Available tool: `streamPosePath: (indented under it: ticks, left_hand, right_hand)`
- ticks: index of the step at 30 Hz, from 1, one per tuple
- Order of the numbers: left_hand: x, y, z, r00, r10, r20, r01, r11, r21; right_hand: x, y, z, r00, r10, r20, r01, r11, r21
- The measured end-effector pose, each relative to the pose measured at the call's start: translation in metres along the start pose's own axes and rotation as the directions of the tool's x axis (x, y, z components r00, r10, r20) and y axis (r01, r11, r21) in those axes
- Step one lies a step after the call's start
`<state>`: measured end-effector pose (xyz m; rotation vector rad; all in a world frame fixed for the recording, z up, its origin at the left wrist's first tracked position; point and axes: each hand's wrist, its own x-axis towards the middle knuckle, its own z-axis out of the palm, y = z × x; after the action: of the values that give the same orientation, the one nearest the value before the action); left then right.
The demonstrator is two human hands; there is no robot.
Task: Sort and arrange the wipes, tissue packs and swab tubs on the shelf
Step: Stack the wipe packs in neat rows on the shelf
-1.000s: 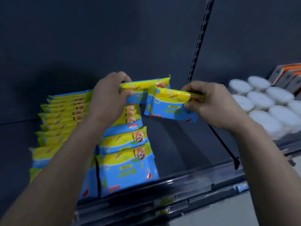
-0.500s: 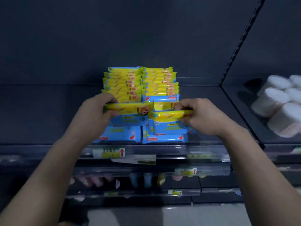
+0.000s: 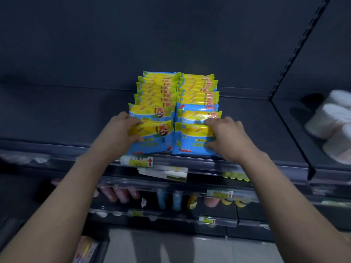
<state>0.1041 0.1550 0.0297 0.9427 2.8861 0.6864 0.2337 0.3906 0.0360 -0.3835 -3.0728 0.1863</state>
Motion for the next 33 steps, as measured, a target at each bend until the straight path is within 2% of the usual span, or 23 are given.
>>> streamPosePath:
  ticks: [5, 11, 15, 19, 24, 29, 33]
  left_hand:
    - [0.016, -0.011, 0.01, 0.998, 0.008, 0.063, -0.009, 1.0, 0.005]
    - [0.048, -0.013, 0.007, 0.983, 0.178, 0.033, -0.179, 0.983, 0.04]
    - [0.069, -0.015, 0.007, 0.969, 0.247, 0.023, -0.248, 0.965, 0.084]
    - [0.072, -0.02, 0.006, 0.967, 0.249, 0.049, -0.253, 0.953, 0.167]
    - [0.064, -0.025, 0.007, 0.965, 0.231, 0.121, -0.247, 0.958, 0.146]
    - [0.065, -0.023, 0.006, 0.954, 0.208, 0.216, -0.26, 0.933, 0.247]
    - [0.066, -0.022, 0.003, 0.953, 0.248, 0.177, -0.285, 0.93, 0.231]
  right_hand:
    - [0.009, -0.006, -0.001, 0.997, 0.072, 0.021, -0.07, 0.996, -0.052]
    - [0.024, -0.008, 0.004, 0.983, 0.171, -0.058, -0.177, 0.977, -0.12]
    - [0.033, -0.009, 0.005, 0.972, 0.218, -0.086, -0.226, 0.969, -0.101]
    - [0.038, -0.012, 0.006, 0.968, 0.233, -0.087, -0.239, 0.969, -0.058]
    - [0.034, -0.017, 0.012, 0.968, 0.247, -0.047, -0.25, 0.963, -0.104]
    - [0.03, -0.022, 0.017, 0.967, 0.253, -0.007, -0.253, 0.961, -0.112]
    - [0.029, -0.025, 0.014, 0.966, 0.259, 0.0, -0.258, 0.959, -0.12]
